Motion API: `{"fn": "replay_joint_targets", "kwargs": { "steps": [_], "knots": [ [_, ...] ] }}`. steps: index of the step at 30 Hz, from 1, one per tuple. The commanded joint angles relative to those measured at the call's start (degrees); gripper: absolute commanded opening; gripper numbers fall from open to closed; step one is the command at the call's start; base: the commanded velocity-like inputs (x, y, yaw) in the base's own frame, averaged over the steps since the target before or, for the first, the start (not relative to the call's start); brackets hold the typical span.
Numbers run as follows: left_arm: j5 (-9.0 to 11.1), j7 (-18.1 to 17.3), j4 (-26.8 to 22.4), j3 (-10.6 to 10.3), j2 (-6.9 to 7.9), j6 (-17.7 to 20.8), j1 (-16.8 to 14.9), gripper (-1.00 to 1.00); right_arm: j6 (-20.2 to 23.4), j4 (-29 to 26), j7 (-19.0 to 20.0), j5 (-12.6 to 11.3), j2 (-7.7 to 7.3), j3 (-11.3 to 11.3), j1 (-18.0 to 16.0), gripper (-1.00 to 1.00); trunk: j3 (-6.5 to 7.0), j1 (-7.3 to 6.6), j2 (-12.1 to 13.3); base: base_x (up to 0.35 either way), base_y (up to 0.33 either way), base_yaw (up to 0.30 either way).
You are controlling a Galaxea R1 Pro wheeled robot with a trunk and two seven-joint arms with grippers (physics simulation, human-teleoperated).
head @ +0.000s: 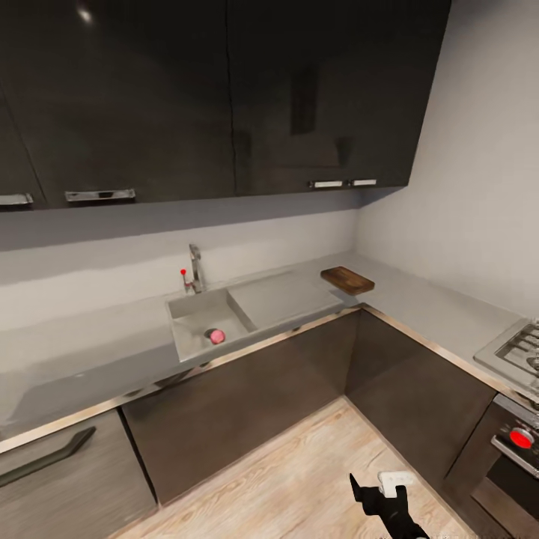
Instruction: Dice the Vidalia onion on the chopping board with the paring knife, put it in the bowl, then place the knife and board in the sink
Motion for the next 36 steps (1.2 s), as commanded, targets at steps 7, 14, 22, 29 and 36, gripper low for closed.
{"fn": "replay_joint_targets", "kwargs": {
  "steps": [7, 14, 22, 29, 36],
  "knots": [
    [0.2, 0.0, -0.1, 0.0, 0.00, 0.0, 0.0, 1.00, -0.2, 0.1, 0.3, -0.1, -0.01, -0.2, -0.1, 1.00, 0.34, 0.04, -0.1, 0.000, 0.000, -0.179],
    [0.2, 0.0, -0.1, 0.0, 0.00, 0.0, 0.0, 1.00, -0.2, 0.1, 0.3, -0.1, -0.01, -0.1, -0.1, 1.00, 0.80, 0.04, -0.1, 0.000, 0.000, -0.174],
    [0.2, 0.0, -0.1, 0.0, 0.00, 0.0, 0.0, 1.00, -0.2, 0.1, 0.3, -0.1, -0.01, -0.1, -0.1, 1.00, 1.32, 0.04, -0.1, 0.000, 0.000, -0.153],
    [0.2, 0.0, -0.1, 0.0, 0.00, 0.0, 0.0, 1.00, -0.1, 0.1, 0.3, -0.1, -0.01, -0.1, -0.1, 1.00, 1.80, 0.04, -0.1, 0.000, 0.000, -0.131],
    [0.2, 0.0, -0.1, 0.0, 0.00, 0.0, 0.0, 1.00, -0.1, 0.1, 0.3, -0.1, 0.06, -0.1, -0.1, 1.00, 2.28, 0.04, -0.1, 0.000, 0.000, -0.123]
  ]
}}
